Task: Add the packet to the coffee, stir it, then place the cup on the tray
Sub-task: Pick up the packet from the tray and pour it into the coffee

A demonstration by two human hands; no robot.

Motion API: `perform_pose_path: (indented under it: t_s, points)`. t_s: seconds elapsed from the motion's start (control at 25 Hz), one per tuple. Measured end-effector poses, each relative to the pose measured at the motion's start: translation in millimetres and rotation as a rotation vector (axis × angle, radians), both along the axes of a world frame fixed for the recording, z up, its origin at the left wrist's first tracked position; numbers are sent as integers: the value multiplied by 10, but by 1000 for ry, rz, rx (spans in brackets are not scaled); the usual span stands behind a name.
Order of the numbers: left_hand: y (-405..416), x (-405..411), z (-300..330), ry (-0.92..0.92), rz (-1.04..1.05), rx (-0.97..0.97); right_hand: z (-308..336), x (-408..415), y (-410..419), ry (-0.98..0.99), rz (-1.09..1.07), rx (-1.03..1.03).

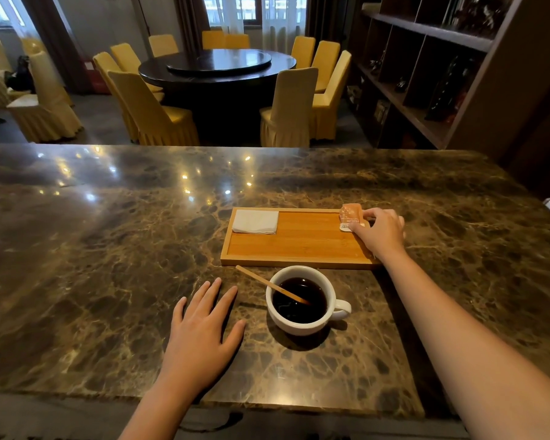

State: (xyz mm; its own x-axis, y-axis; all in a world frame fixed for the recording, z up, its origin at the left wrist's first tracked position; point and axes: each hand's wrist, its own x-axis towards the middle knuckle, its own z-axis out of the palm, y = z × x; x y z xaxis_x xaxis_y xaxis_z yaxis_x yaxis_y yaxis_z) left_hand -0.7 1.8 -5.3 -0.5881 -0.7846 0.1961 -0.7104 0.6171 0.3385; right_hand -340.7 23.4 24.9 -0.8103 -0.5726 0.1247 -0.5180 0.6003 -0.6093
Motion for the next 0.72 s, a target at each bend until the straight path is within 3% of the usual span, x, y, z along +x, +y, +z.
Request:
perform_pose_path:
  t_s: [0.36,0.56,0.72]
  points:
    - [-16,11,-21,-4,-10,-8,6,28,52,-192,-29,-203]
    - [-20,15,-25,-4,-16,-15,420,364,444,-418,260,-485]
    - [-23,15,-27,-15,-18,-16,543,623,765,-473,491,-473]
